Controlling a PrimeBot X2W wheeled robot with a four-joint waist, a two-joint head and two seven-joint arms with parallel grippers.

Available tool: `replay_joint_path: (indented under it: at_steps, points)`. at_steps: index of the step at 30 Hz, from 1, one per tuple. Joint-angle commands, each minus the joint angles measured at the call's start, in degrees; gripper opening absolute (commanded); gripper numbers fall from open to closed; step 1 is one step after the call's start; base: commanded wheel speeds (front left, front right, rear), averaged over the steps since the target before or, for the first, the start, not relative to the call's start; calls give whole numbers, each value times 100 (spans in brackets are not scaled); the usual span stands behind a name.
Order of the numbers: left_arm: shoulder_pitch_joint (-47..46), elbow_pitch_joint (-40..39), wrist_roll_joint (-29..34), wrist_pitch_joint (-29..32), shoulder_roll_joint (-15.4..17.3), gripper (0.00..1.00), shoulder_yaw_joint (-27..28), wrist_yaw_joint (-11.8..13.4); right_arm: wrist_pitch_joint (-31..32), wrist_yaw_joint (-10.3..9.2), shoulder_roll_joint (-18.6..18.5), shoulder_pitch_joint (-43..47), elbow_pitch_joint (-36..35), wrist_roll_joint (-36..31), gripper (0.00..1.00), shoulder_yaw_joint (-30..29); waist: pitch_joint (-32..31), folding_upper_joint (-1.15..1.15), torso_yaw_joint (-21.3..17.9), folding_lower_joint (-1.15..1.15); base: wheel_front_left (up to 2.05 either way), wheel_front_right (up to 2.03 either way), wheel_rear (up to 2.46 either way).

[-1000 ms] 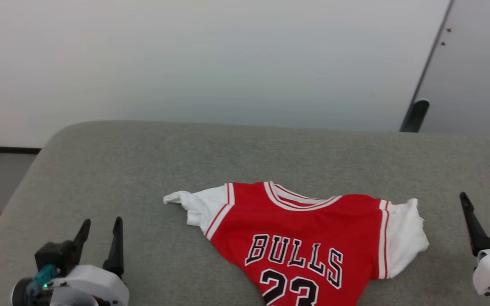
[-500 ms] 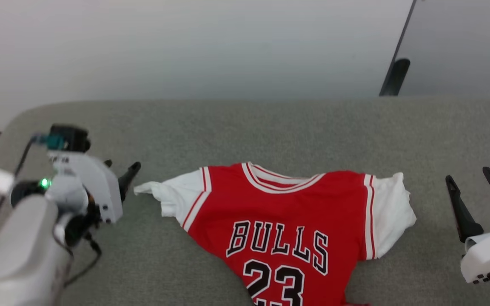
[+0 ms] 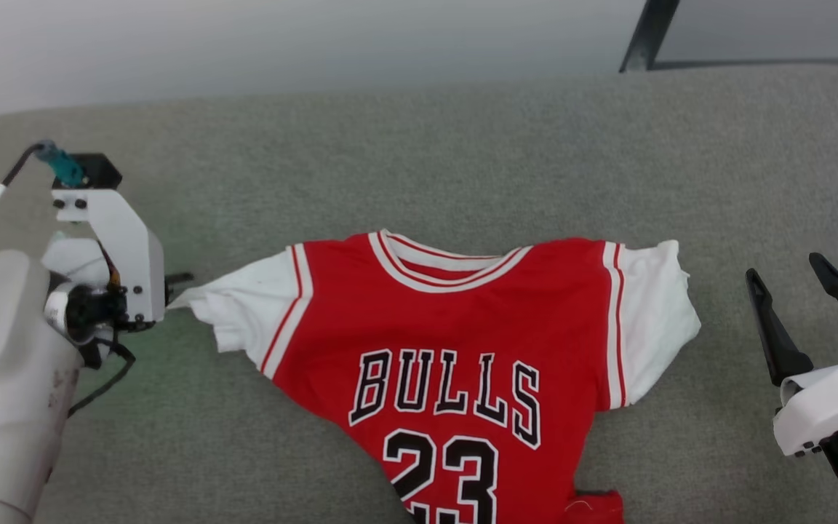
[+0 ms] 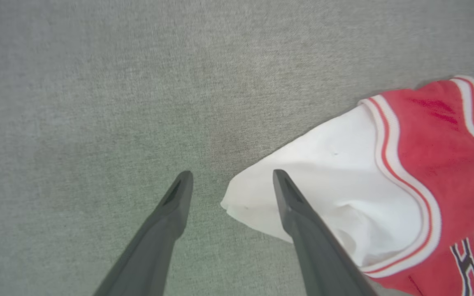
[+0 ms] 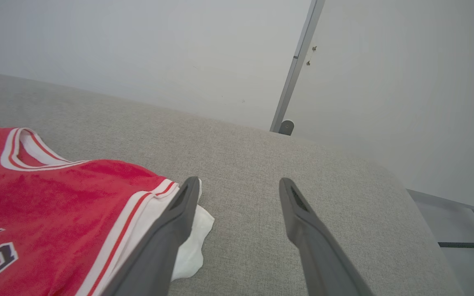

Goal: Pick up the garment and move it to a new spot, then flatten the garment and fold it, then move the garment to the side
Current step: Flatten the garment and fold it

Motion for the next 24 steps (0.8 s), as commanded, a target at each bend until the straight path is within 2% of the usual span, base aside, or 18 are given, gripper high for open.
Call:
replay_joint_path:
  at_steps: [1,6,11,17,18,20,24]
  points:
    - [-76,86,20,94,-36,100,-62,18,-25,-6,-13,-133,-3,33,100,-2,208,0,-148,0,0,0,0]
    - [-202,544,13,563,-127,100,-221,33,-3,-6,-14,-179,29,51,100,22,301,0,-169,0,0,0,0]
    - [-204,783,96,683,-185,100,-364,28,25,-6,21,-231,27,113,100,14,391,0,-156,0,0,0,0]
    - [-87,1211,-70,1000,-396,100,-360,167,40,-6,23,-331,86,164,100,58,451,0,-153,0,0,0,0]
    - [-64,1276,-80,1111,-454,83,-387,160,49,-6,12,-331,94,174,100,63,448,0,-150,0,0,0,0]
    - [-27,1366,-156,1185,-530,0,-364,199,92,-6,3,-342,107,213,100,55,446,0,-145,0,0,0,0]
    - [-11,1392,-223,1244,-669,0,-393,130,153,-6,-9,-384,120,257,100,55,443,0,-135,0,0,0,0]
